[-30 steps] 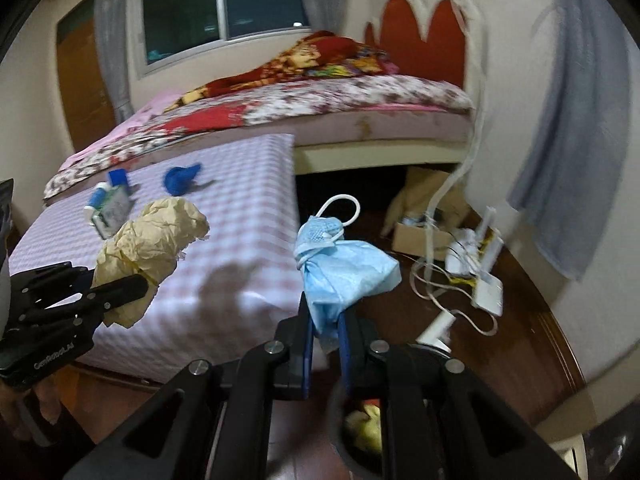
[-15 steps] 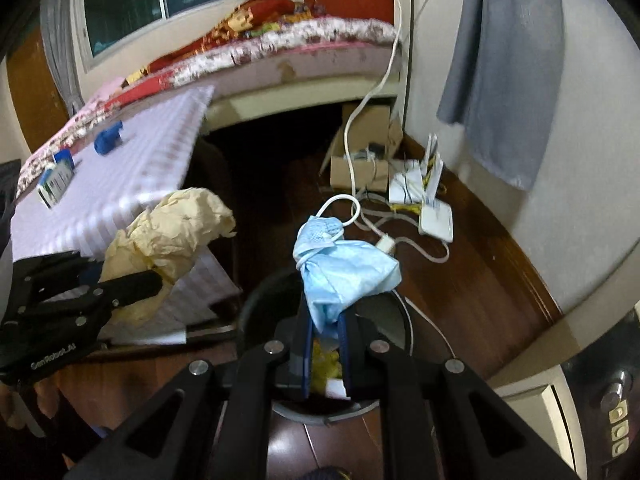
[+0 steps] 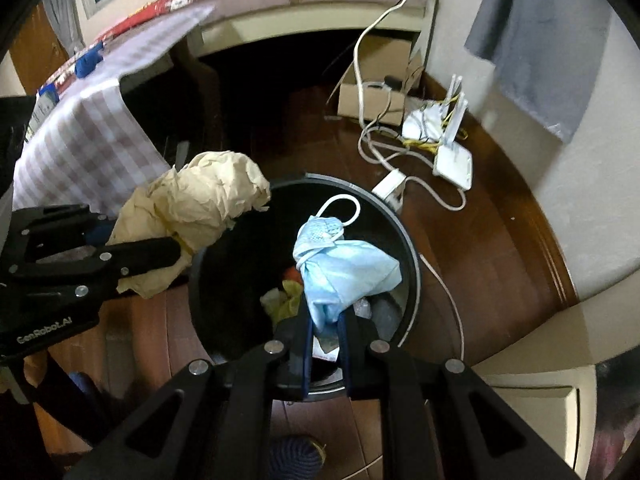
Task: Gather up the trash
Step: 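Open both tools over the black bin to drop the cloth and mask, then move both tools back over the table toward the remaining trash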
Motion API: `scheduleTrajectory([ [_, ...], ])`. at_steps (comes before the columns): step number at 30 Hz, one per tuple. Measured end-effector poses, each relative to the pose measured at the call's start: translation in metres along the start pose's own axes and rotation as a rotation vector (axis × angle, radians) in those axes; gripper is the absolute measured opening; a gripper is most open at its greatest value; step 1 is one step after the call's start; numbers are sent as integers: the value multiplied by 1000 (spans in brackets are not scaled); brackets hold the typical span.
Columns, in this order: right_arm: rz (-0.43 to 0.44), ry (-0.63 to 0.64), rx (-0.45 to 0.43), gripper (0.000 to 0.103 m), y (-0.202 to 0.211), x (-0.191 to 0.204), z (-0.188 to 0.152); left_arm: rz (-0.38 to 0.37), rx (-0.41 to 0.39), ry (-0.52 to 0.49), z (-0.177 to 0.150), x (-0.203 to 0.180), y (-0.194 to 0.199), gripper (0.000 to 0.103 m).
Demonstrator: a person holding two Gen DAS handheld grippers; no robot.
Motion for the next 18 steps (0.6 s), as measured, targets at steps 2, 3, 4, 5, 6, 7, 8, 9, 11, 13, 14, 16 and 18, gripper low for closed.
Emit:
scheduleTrajectory([
  [2, 3, 14, 23, 12, -11, 1, -2, -24, 4, 4, 0, -2, -6, 25],
  [3, 5, 14, 31, 12, -15, 1, -3, -39, 9, 10, -1, -3, -10, 34],
  [4, 1, 10, 41, 14, -21, -2, -5, -49, 20, 26, -2, -2, -15, 58],
  [5, -25, -1, 53, 32, -27, -9, -7, -30, 27, 42, -3, 2, -17, 71],
  [6, -46, -12, 61, 45, -29, -15, -8, -1, 18, 56, -4, 7, -16, 81],
  [7, -75, -35, 68, 60, -32, -25, -11, 30, 16, 69, -5, 14, -15, 85],
  [8, -90, -53, 75, 61, -33, -32, -12, 46, 20, 79, -6, 19, -13, 89],
  [9, -101, -71, 84, 61, -33, -37, -14, 69, 18, 92, -8, 24, -12, 96],
  [11, -116, -86, 75, 70, -28, -43, -12, 115, -1, 96, -10, 33, -5, 98],
  [13, -119, -95, 57, 92, -22, -44, -10, 143, -6, 98, -12, 37, 0, 98],
  [14, -129, -97, 54, 102, -20, -43, -9, 159, -16, 98, -13, 40, 4, 98],
  [16, -140, -85, 36, 102, -15, -39, -7, 174, -31, 101, -12, 42, 11, 98],
  [18, -149, -82, 24, 102, -12, -36, -3, 182, -45, 103, -11, 43, 19, 98],
])
Point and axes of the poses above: each gripper's, at about its wrist camera, not at the fingertips, and y roughly against the way its jaws point, x to its left, z to its top, the point moved 10 cm from there along -y, roughly the way its jaws point, and after that the axes turned 5 degrees about -y, right-handed, at the moved point
